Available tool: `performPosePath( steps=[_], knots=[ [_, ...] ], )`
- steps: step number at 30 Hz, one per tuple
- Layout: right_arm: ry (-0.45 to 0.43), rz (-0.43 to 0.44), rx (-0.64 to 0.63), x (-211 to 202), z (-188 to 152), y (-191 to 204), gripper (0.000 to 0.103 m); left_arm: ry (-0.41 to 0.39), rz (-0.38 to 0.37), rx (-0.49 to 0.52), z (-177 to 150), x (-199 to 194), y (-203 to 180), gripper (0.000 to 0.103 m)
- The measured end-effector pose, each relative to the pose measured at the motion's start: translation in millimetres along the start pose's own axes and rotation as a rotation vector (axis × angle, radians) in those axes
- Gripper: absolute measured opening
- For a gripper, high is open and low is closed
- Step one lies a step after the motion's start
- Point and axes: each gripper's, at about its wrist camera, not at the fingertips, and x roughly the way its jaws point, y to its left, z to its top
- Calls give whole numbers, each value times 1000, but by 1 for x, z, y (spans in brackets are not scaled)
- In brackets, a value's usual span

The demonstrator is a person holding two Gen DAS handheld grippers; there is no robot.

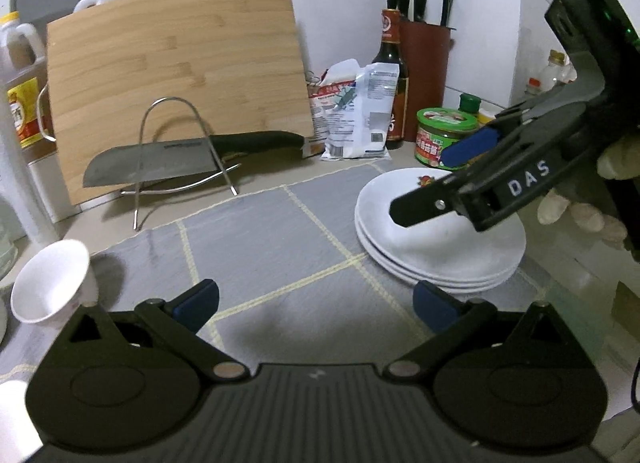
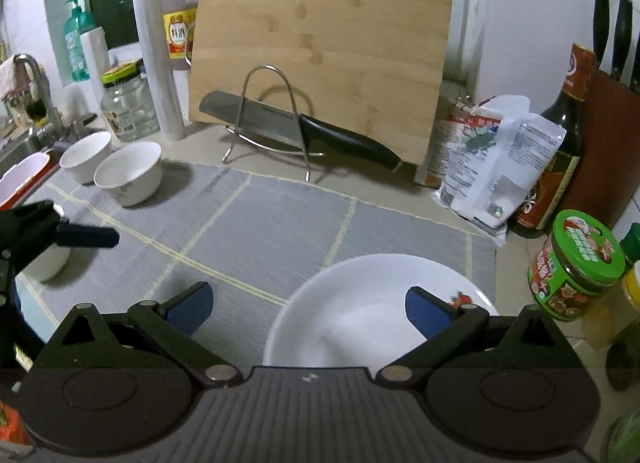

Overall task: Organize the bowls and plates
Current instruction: 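Withdraw the right gripper while the left gripper moves toward a white bowl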

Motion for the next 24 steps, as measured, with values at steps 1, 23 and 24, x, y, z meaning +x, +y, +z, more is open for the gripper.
performPosePath(
  steps=[1, 23, 24],
  knots=[
    [-4, -8, 10, -1, 0, 7, 103, -2, -9, 0, -3, -4, 3, 102],
    [23, 103, -99, 41, -8, 164, 103, -47, 138, -86, -71, -101, 111, 102],
    [26, 119, -112, 44, -9, 172, 103, -47, 151, -96, -74, -105, 116, 102]
  ],
)
